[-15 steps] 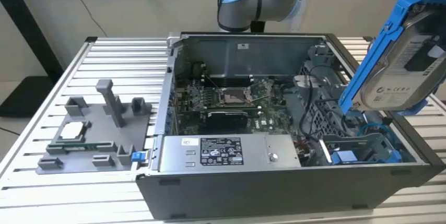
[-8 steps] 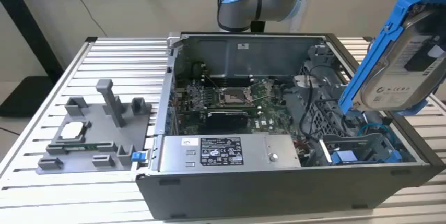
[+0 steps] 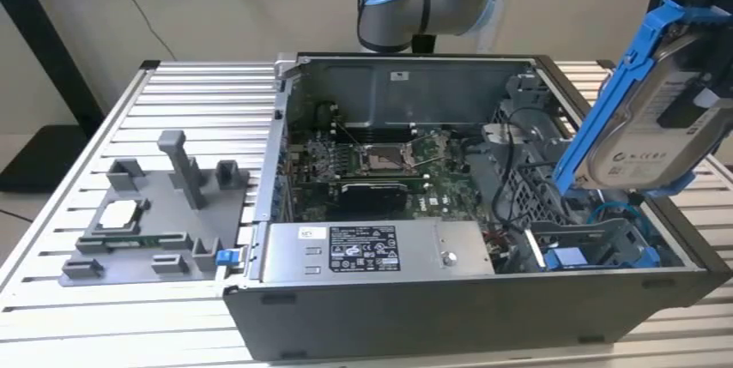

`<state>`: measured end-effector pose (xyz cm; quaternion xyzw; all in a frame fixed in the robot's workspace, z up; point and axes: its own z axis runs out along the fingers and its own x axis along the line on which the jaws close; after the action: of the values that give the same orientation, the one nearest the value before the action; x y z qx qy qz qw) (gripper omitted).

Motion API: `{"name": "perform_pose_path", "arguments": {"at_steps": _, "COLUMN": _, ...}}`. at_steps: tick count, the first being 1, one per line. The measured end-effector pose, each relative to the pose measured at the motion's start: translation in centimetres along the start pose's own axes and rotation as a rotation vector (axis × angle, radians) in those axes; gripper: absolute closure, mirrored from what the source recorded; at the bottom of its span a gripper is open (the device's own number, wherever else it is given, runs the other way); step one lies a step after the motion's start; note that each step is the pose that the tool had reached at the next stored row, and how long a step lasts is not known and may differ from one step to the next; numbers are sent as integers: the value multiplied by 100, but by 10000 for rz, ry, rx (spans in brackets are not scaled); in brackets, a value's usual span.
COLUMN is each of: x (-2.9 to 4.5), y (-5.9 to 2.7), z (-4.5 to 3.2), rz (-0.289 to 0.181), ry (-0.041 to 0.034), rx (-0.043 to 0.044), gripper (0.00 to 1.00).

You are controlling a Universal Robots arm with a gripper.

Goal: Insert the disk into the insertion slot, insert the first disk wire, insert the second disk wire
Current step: 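Insert the disk into the insertion slot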

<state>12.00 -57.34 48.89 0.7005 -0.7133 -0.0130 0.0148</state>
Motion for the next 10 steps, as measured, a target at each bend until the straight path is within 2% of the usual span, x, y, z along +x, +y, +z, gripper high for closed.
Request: {"name": "perform_pose_path", "arguments": {"at_steps": 10, "x": 0, "y": -29, "z": 117, "rz": 0, "ry": 0, "rx": 0, "gripper": 0}}
